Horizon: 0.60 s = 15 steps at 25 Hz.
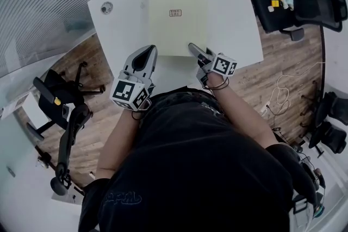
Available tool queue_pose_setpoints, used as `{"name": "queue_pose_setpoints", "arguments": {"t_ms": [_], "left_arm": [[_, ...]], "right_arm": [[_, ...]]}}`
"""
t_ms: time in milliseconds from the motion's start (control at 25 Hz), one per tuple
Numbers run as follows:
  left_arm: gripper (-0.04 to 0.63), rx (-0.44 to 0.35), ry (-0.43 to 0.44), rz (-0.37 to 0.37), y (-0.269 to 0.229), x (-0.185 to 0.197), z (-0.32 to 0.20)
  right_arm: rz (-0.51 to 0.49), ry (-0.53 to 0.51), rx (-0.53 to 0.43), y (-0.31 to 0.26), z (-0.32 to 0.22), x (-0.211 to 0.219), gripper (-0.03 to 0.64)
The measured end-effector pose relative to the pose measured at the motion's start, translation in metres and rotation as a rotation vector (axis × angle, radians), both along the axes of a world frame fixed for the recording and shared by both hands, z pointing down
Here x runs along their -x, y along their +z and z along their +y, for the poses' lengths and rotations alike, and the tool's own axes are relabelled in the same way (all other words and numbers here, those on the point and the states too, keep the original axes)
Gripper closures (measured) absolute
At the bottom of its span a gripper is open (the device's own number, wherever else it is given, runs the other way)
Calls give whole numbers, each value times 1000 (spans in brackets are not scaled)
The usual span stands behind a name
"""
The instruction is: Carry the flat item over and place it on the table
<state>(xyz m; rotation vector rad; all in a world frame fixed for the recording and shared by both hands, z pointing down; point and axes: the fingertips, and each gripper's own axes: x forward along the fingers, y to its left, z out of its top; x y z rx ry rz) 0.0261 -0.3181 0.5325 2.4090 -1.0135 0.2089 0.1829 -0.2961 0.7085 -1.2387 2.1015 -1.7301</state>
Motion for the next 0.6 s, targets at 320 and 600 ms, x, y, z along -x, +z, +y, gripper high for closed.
{"name": "queue_pose_setpoints", "arguments": {"t_ms": [320,600], "left_arm": [[581,20,11,5,5,2,7],[581,34,20,18,6,4,12]], "right_arm": [[213,-46,24,24,-2,-15,255],[467,-99,52,40,-3,-26,250]]}}
